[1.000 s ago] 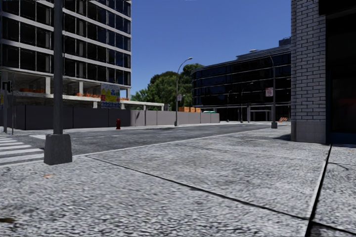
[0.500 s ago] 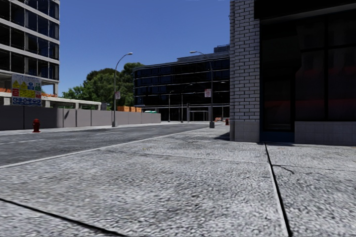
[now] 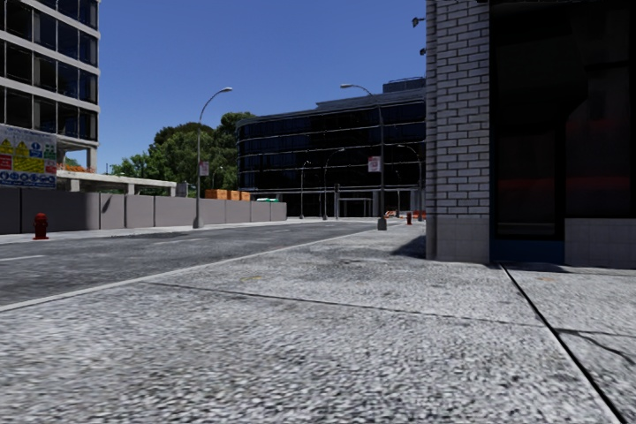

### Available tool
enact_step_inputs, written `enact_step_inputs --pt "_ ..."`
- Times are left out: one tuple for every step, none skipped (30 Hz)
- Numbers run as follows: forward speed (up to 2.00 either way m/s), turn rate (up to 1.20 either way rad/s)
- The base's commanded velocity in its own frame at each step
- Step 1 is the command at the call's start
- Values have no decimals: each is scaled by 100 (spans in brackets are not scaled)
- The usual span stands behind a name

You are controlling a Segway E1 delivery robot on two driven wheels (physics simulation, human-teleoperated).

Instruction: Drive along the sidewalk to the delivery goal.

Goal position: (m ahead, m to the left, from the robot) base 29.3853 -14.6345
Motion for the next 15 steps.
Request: enact_step_inputs --pt "200 0" --pt "200 0" --pt "200 0" --pt "200 0" --pt "200 0" --pt "200 0" --pt "200 0" --pt "200 0" --pt "200 0" --pt "200 0" --pt "200 0" --pt "200 0" --pt "200 0" --pt "200 0" --pt "200 0"
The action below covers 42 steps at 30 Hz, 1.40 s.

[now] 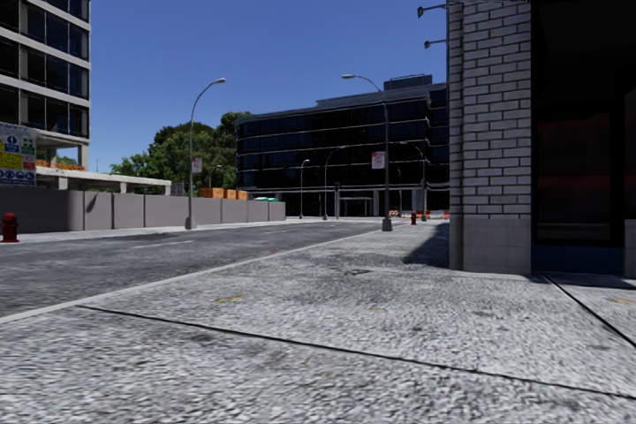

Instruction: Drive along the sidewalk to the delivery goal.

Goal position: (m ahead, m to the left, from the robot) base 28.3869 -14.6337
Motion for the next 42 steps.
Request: enact_step_inputs --pt "200 0" --pt "200 0" --pt "200 0" --pt "200 0" --pt "200 0" --pt "200 0" --pt "200 0" --pt "200 -1" --pt "200 -16" --pt "200 -21" --pt "200 -24" --pt "200 -25" --pt "200 -25" --pt "200 -26" --pt "200 -27" --pt "200 -31" --pt "200 -35" --pt "200 -35" --pt "200 -36" --pt "200 -37" --pt "200 -37" --pt "200 -37" --pt "200 -39" --pt "200 -47" --pt "200 -55" --pt "200 -55" --pt "200 -57" --pt "200 -57" --pt "200 -58" --pt "200 -58" --pt "200 -58" --pt "200 -58" --pt "200 -55" --pt "200 -55" --pt "200 -53" --pt "200 -52" --pt "200 -51" --pt "200 -51" --pt "200 -48" --pt "200 -38" --pt "200 -38" --pt "200 -18"
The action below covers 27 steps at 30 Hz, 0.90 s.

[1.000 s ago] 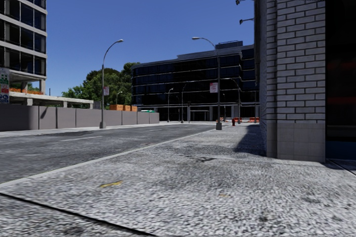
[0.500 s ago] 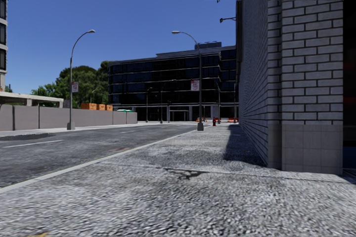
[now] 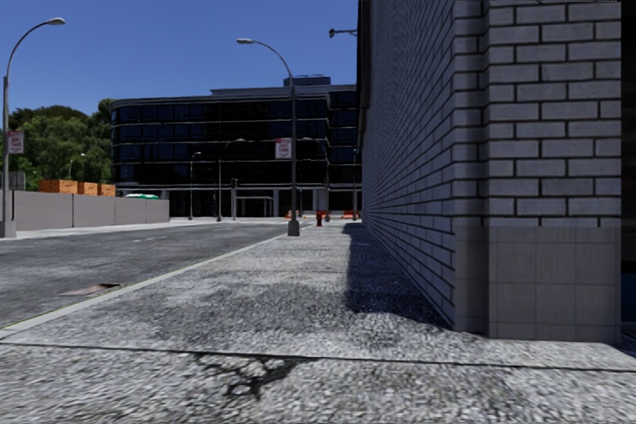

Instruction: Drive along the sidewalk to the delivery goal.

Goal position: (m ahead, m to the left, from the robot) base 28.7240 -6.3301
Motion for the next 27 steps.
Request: enact_step_inputs --pt "200 0" --pt "200 0" --pt "200 0" --pt "200 0" --pt "200 0" --pt "200 0" --pt "200 0" --pt "200 0" --pt "200 0" --pt "200 0" --pt "200 0" --pt "200 0" --pt "200 0" --pt "200 0" --pt "200 0" --pt "200 0" --pt "200 0" --pt "200 0" --pt "200 0" --pt "200 0" --pt "200 0" --pt "200 0" --pt "200 0" --pt "200 0" --pt "200 0" --pt "200 0" --pt "200 0"
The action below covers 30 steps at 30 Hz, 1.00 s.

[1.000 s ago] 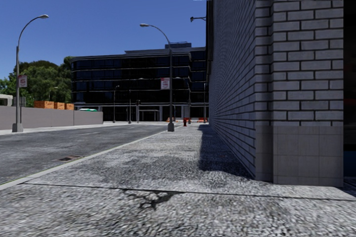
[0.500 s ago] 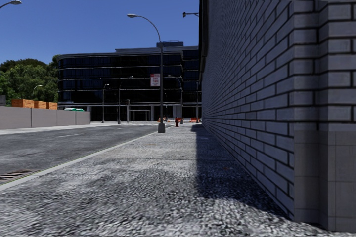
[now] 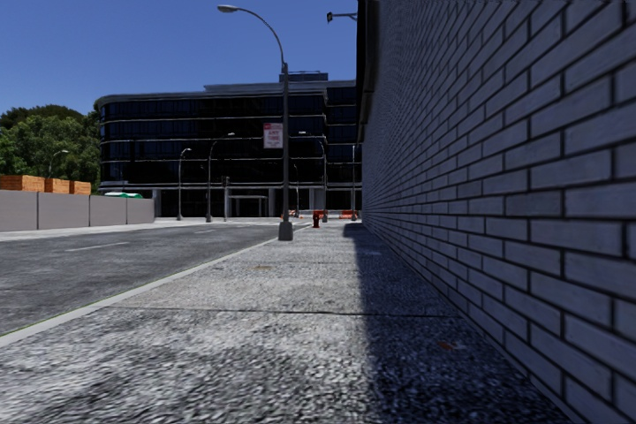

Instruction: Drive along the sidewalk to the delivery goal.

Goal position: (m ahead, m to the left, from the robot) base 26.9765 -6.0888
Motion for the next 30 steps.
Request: enact_step_inputs --pt "200 0" --pt "200 0" --pt "200 0" --pt "200 0" --pt "200 0" --pt "200 0" --pt "200 0" --pt "200 0" --pt "200 0" --pt "200 -4" --pt "200 -4" --pt "200 -7" --pt "200 -12" --pt "200 -16" --pt "200 -16" --pt "200 -18" --pt "200 -18" --pt "200 -19" --pt "200 -19" --pt "200 -20" --pt "200 -23" --pt "200 -25" --pt "200 -25" --pt "200 -26" --pt "200 -26" --pt "200 -26" --pt "200 -26" --pt "200 -27" --pt "200 -27" --pt "200 -27"
